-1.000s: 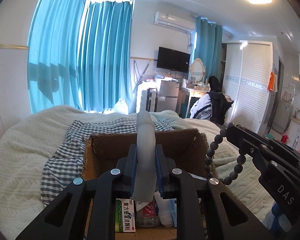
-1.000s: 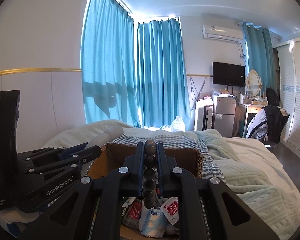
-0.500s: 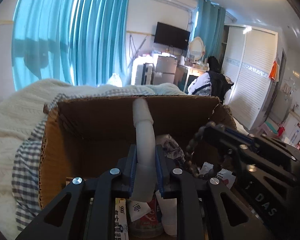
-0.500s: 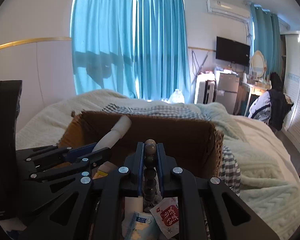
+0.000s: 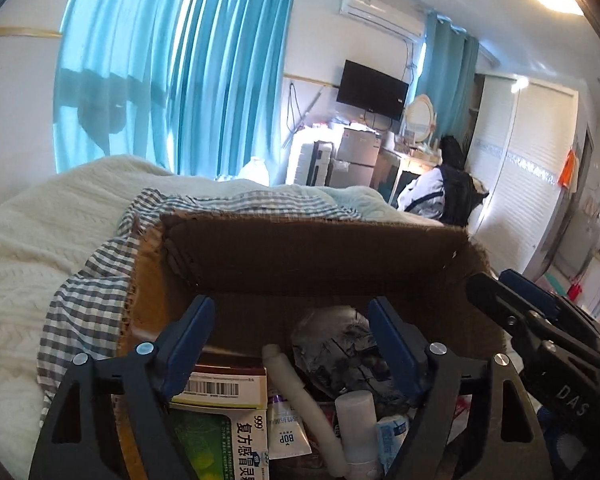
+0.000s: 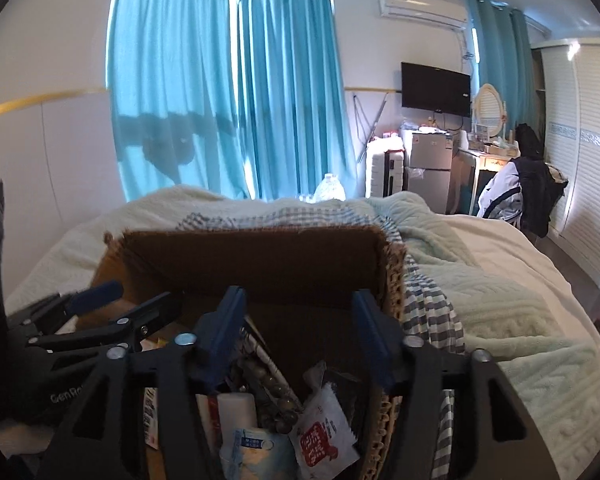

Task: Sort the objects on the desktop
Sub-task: 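Withdraw both open grippers up and lower toward the green packet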

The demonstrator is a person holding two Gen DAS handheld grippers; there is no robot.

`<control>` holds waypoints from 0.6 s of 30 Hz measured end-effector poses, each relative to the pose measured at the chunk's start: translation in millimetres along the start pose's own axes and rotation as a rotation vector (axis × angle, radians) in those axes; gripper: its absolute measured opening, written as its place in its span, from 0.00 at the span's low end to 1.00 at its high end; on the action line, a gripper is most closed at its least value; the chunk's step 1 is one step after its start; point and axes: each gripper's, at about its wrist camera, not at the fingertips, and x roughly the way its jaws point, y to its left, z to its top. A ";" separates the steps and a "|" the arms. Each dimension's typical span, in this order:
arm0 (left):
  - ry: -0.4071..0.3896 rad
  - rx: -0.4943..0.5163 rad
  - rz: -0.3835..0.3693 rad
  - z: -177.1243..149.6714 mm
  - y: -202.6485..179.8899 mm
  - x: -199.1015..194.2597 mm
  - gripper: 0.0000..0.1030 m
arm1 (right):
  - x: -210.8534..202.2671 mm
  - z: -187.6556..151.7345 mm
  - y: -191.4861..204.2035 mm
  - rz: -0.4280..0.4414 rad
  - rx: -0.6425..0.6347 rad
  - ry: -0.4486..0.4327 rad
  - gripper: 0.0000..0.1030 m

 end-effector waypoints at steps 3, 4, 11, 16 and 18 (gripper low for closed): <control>-0.035 0.015 -0.001 7.1 -1.7 -17.5 0.86 | -17.7 7.7 6.0 -0.016 -0.019 -0.031 0.58; -0.047 0.020 0.001 9.3 -2.0 -23.4 0.89 | -22.9 8.7 7.5 -0.017 -0.020 -0.039 0.61; -0.124 0.051 0.029 26.5 -10.5 -66.0 0.98 | -64.3 19.2 11.3 -0.023 -0.011 -0.085 0.74; -0.168 0.028 0.033 38.4 -6.0 -99.1 1.00 | -93.0 28.7 16.9 -0.022 -0.009 -0.112 0.82; -0.179 0.025 0.040 42.6 -4.9 -110.1 1.00 | -107.1 32.7 17.1 -0.015 0.002 -0.130 0.86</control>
